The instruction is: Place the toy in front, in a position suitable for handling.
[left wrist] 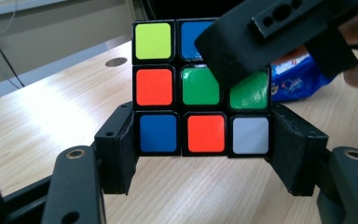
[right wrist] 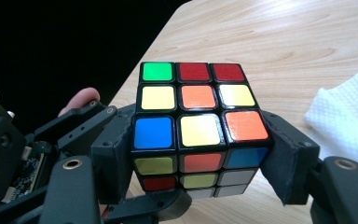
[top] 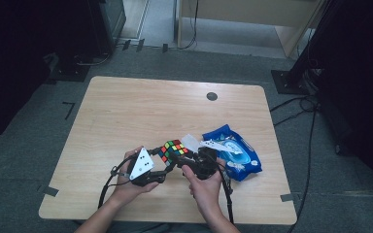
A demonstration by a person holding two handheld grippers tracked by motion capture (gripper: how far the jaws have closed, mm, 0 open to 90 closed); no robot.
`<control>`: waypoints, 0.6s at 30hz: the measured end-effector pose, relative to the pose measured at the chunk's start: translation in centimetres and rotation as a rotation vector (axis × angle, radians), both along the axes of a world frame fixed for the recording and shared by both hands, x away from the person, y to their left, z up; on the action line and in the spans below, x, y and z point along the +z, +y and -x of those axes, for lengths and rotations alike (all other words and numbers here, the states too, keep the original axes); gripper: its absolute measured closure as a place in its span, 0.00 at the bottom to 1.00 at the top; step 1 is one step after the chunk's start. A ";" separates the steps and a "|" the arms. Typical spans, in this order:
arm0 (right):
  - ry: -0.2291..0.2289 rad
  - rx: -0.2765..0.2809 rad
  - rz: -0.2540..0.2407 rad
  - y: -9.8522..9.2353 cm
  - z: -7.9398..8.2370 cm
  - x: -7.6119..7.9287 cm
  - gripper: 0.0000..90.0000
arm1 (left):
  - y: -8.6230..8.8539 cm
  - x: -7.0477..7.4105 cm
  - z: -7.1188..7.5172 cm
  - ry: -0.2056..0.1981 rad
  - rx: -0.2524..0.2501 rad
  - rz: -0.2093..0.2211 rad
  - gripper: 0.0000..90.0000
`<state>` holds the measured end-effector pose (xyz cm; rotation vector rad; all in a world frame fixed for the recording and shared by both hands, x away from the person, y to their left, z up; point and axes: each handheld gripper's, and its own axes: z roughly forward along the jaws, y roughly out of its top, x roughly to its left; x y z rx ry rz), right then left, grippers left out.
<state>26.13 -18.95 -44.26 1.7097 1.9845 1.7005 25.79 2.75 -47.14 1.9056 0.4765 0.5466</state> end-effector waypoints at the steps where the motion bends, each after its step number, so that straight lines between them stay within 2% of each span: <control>1: -0.014 -0.008 0.022 -0.1 0.0 0.1 0.38 | 0.0 0.0 0.1 -0.015 -0.007 -0.018 0.36; 4: -0.025 -0.016 0.044 -0.6 -0.1 0.4 0.38 | 0.1 -0.2 0.1 -0.019 -0.029 -0.039 0.33; 6: -0.022 -0.021 0.041 -1.0 -0.2 0.7 0.38 | 0.1 -0.3 0.0 -0.032 -0.018 -0.056 0.33; 11: -0.013 -0.009 0.071 -1.8 -0.5 1.3 0.38 | 0.2 -0.7 -0.2 -0.061 0.013 -0.102 0.30; 18: -0.001 -0.005 0.077 -2.3 -0.7 1.4 0.38 | 0.4 -0.8 -0.4 -0.072 0.021 -0.113 0.30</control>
